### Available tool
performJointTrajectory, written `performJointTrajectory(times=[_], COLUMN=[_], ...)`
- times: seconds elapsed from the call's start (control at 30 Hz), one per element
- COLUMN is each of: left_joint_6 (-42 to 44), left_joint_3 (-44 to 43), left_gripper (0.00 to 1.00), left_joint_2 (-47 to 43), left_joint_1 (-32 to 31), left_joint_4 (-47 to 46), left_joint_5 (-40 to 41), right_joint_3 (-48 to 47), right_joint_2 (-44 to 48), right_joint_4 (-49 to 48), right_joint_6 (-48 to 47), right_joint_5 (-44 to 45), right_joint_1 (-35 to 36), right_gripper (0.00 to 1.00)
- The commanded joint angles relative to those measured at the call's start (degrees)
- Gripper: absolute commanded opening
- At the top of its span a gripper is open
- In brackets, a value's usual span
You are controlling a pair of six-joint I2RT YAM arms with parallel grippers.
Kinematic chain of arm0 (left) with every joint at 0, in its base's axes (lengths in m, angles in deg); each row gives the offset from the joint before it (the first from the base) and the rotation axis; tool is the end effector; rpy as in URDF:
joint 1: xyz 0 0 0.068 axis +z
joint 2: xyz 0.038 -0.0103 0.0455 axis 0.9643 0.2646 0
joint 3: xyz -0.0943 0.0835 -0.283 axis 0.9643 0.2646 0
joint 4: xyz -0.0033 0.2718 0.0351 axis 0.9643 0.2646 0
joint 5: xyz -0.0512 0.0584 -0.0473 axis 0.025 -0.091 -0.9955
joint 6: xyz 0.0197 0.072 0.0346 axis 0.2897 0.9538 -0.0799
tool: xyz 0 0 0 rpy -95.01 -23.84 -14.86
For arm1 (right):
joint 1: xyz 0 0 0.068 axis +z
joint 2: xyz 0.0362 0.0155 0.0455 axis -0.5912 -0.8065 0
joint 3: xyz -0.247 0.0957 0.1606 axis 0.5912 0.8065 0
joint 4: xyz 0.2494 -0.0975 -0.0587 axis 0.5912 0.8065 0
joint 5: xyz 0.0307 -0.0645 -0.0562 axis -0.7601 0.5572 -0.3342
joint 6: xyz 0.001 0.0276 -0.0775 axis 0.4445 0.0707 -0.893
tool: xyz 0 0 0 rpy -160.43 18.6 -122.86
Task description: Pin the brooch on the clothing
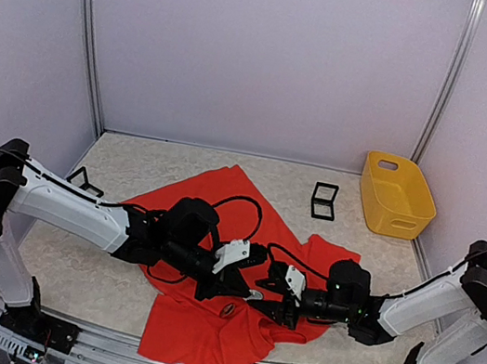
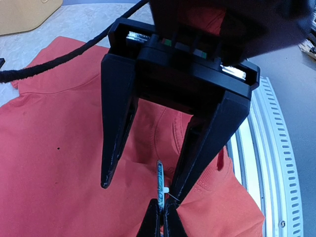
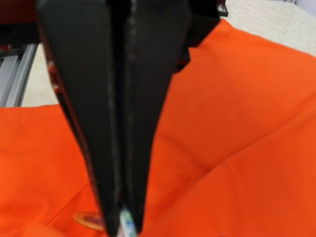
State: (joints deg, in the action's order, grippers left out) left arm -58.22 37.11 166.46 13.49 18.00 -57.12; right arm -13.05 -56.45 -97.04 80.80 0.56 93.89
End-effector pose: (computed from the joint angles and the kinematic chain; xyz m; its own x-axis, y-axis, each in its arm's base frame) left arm 0.1641 -0.3611 0.1940 -0.1009 0.5335 -0.8398 0.9948 0.0394 -0.0944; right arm 0.1398 0.2621 0.1538 -0.0517 -0.2707 -0.9613 -0.9731 0.2300 -0.0125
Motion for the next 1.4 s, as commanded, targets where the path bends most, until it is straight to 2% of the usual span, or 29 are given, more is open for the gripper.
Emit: performJointTrajectory(times=[0.0, 0.1, 0.47, 0.73, 0.93, 1.07, 1.27, 1.37], left_joint_6=[0.15, 0.29, 0.20, 0.72, 1.83, 2.05, 2.31, 2.48], left_joint_3=[-1.00, -0.86, -0.87, -0.62, -0.90, -0.86, -1.70, -1.67], left_gripper=[0.00, 0.00, 0.00, 0.00, 0.00, 0.00, 0.00, 0.00], left_joint_2=[-1.94, -1.94, -1.99, -1.98, -1.98, -1.82, -1.03, -1.00], left_joint_1=[-0.31, -0.29, -0.29, -0.57, -1.42, -1.78, -2.24, -2.25], left_joint_4=[-0.24, -0.36, -0.21, -0.18, -0.08, 0.08, 0.50, 0.58], left_joint_5=[-0.15, -0.84, -1.37, -1.43, -1.61, -1.58, -1.71, -1.77], right_joint_3=[-0.22, -0.30, 0.63, -0.27, -0.97, -2.72, -4.65, -4.73], right_joint_2=[-0.45, -0.46, 0.39, 0.19, -0.64, -0.71, -0.83, -0.28], right_joint_4=[-4.11, -4.38, -4.73, -2.66, -2.09, 0.83, 4.09, 4.45], right_joint_6=[1.75, 2.96, 8.86, 11.53, 14.36, 15.04, 14.41, 15.27], right_joint_5=[0.67, 0.79, 5.35, 1.45, 1.66, 1.66, 2.84, 4.00], right_joint_1=[0.47, 0.47, -0.54, -2.57, -3.91, -4.39, -4.44, -4.47], right_gripper=[0.40, 0.34, 0.27, 0.21, 0.16, 0.15, 0.21, 0.18])
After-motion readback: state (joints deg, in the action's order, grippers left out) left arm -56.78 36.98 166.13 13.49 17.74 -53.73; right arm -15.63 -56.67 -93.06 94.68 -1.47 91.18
